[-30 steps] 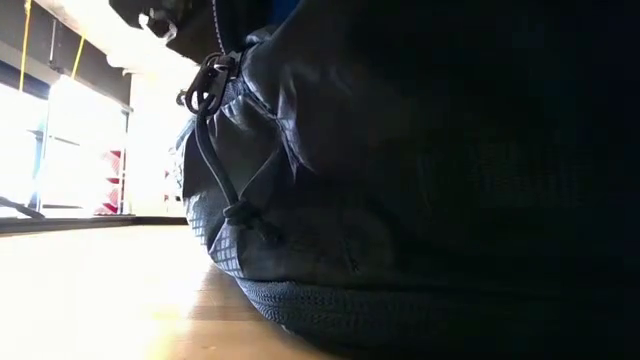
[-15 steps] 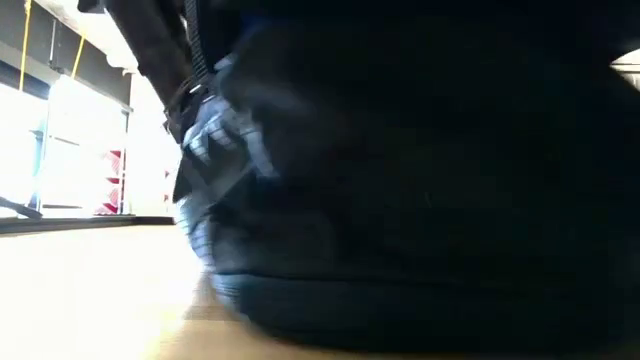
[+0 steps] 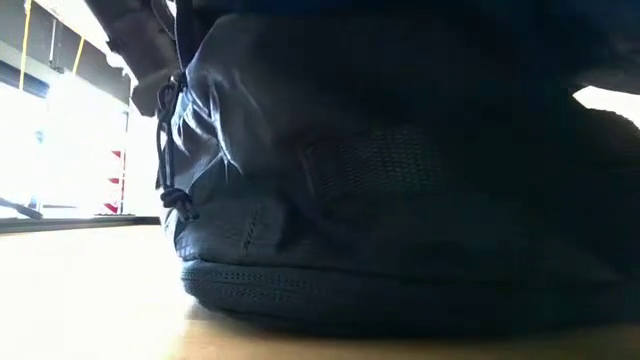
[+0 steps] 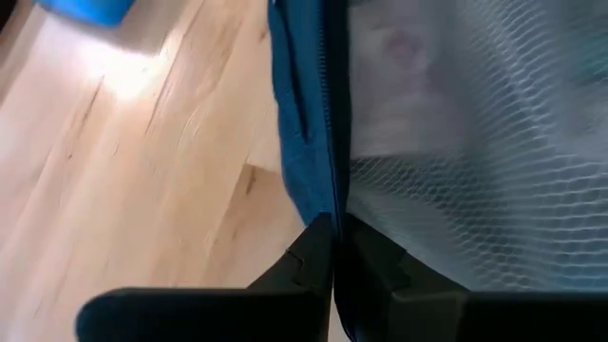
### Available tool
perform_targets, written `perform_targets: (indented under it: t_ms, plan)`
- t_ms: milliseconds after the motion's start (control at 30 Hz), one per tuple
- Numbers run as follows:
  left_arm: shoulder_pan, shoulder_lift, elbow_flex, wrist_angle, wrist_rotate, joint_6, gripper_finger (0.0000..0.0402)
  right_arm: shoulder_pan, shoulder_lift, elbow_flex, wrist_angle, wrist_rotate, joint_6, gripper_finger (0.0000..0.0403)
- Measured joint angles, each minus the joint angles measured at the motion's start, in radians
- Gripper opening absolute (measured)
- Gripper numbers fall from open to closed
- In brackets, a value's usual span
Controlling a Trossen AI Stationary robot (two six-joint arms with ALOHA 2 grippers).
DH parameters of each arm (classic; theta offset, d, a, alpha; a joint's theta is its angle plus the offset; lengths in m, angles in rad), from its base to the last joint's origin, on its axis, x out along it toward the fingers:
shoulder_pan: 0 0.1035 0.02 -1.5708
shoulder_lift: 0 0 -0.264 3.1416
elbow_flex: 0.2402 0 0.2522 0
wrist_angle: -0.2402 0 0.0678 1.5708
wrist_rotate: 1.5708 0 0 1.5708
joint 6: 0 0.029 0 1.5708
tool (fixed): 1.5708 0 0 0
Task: Unpack backpack
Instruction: Put the blue zipper bag in the black backpack
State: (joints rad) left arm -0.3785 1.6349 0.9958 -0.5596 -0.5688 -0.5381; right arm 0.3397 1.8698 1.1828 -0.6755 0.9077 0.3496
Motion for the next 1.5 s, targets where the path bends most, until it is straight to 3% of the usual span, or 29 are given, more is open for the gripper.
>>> perform_targets:
  t_ms: [200, 333, 467, 567, 667, 867, 1000, 1133, 1233, 1367, 1500]
  plan:
    - [-0.002, -0.011, 0.000, 0.031, -0.010, -0.001, 0.0000, 0.035, -0.023, 0.072, 0.003, 0.089, -0.098, 0.0012]
    - [-0.002, -0.011, 0.000, 0.032, -0.015, -0.012, 0.0000, 0.086, -0.054, 0.112, 0.121, 0.046, -0.211, 0.0041]
    - [-0.002, -0.022, -0.001, 0.031, -0.016, -0.027, 0.0000, 0.107, -0.059, 0.100, 0.366, -0.161, -0.374, 0.0077]
    - [-0.009, -0.055, -0.001, 0.033, -0.017, -0.028, 0.0000, 0.069, -0.037, 0.062, 0.579, -0.366, -0.439, 0.0092]
    - [-0.029, -0.087, -0.001, 0.031, -0.026, -0.034, 0.0000, 0.012, 0.002, 0.036, 0.721, -0.476, -0.455, 0.0093]
    - [-0.053, -0.098, -0.001, 0.033, -0.067, -0.035, 0.0000, -0.084, 0.092, 0.036, 0.890, -0.709, -0.418, 0.0076]
    - [-0.054, -0.095, -0.001, 0.033, -0.073, -0.035, 0.0000, -0.120, 0.162, 0.063, 0.908, -0.784, -0.391, 0.0056]
    - [-0.063, -0.095, -0.001, 0.036, -0.099, -0.021, 0.0000, -0.138, 0.219, 0.069, 0.879, -0.799, -0.371, 0.0024]
    - [-0.078, -0.112, -0.001, 0.034, -0.079, -0.007, 0.0000, -0.146, 0.223, 0.068, 0.822, -0.741, -0.335, 0.0004]
    - [-0.104, -0.142, 0.000, 0.038, -0.094, -0.008, 0.0000, -0.151, 0.223, 0.068, 0.773, -0.624, -0.295, 0.0005]
    - [-0.110, -0.154, -0.001, 0.026, -0.108, -0.008, 0.0000, -0.149, 0.223, 0.068, 0.762, -0.620, -0.297, 0.0001]
